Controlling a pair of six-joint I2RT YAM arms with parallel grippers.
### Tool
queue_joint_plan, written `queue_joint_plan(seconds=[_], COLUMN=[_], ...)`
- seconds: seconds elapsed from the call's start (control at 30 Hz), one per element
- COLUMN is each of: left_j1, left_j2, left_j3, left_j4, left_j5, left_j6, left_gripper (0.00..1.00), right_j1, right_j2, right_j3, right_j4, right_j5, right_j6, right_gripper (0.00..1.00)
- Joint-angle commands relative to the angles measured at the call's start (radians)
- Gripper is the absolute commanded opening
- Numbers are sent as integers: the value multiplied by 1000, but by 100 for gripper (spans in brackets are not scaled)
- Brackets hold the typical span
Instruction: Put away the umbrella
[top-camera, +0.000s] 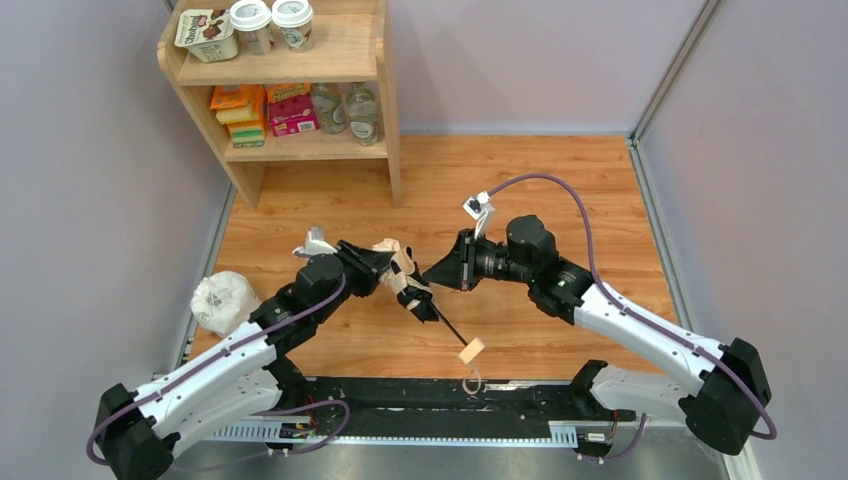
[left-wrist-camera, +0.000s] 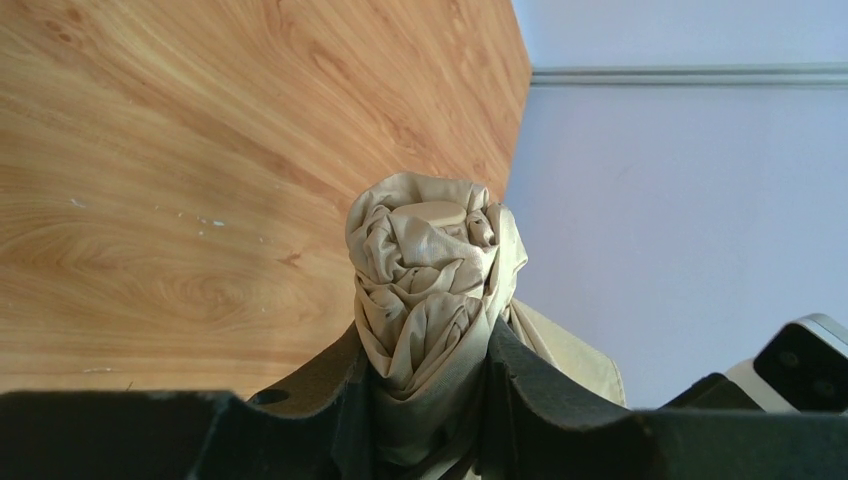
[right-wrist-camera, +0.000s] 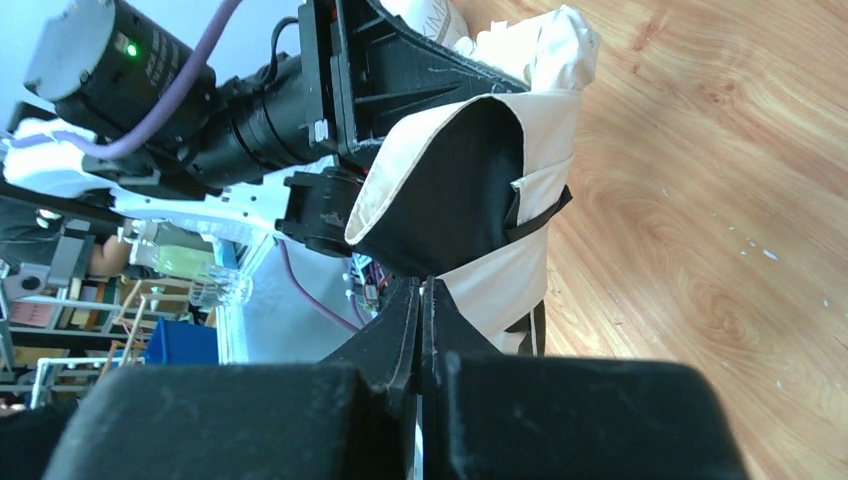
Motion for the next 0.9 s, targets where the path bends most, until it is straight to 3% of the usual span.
queue_joint_plan(seconds=[0.0, 0.17, 0.5, 0.87], left_j1=[33, 55, 53, 24], left_j2=[47, 69, 190, 240], left_j3=[62, 83, 186, 201], left_j4=[-187, -192, -269, -284], left_j5=[-122, -86, -36, -28], left_j6=[-74, -47, 91, 108], left_gripper=[0, 0, 0, 0], right_j1=[13, 14, 40, 70], right_j2=[-87, -106, 81, 250], right_j3=[11, 18, 201, 343], right_j4=[65, 43, -76, -177], right_j5=[-118, -149, -195, 13], right_j6=[-71, -121, -182, -173], right_gripper=[0, 0, 0, 0])
